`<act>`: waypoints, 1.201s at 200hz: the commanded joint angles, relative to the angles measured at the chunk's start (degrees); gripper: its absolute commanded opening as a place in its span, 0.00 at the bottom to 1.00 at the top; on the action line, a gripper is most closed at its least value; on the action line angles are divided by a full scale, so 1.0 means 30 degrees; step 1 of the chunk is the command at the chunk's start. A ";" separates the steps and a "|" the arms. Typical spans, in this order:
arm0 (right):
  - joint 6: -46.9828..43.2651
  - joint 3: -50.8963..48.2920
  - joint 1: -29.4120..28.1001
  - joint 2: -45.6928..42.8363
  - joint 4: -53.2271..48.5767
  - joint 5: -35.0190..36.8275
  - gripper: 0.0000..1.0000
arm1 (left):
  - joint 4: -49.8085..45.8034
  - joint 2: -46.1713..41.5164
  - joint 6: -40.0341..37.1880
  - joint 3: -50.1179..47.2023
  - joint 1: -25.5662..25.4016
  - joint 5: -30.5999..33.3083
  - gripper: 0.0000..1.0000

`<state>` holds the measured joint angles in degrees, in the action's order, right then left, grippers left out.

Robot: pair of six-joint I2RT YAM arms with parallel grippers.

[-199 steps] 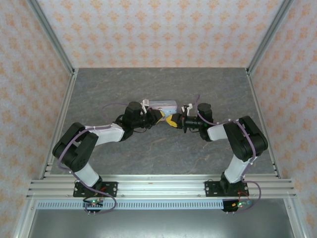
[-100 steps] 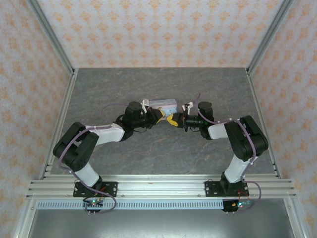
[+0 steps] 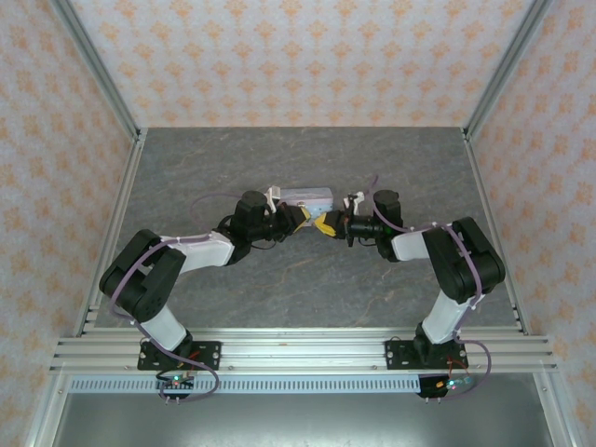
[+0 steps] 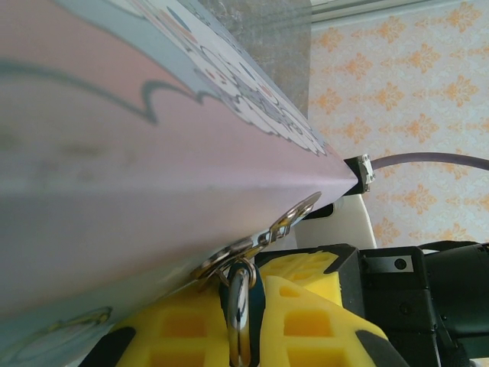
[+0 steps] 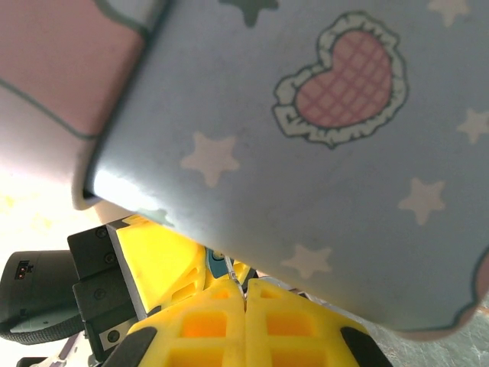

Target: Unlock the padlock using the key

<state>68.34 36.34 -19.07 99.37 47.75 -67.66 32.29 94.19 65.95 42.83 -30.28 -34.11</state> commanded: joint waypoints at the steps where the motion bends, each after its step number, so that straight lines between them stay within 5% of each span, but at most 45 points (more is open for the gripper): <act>1: 0.0163 0.0881 -0.0112 -0.0269 0.1222 0.1400 0.00 | 0.0453 -0.0566 -0.0299 0.0341 -0.1127 -0.3305 0.00; 138: 0.0395 0.0178 -0.0528 -0.1641 0.0842 0.1949 0.00 | 0.2551 -0.1171 0.3220 -0.0171 -0.1176 -0.2520 0.00; 240: 0.0534 0.0221 -0.1080 -0.1286 0.1022 0.2209 0.00 | 0.2771 -0.1191 0.3504 -0.0203 -0.1214 -0.2195 0.00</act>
<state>69.41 35.86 -20.34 95.61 47.07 -63.37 35.48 93.47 75.70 42.52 -30.28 -33.19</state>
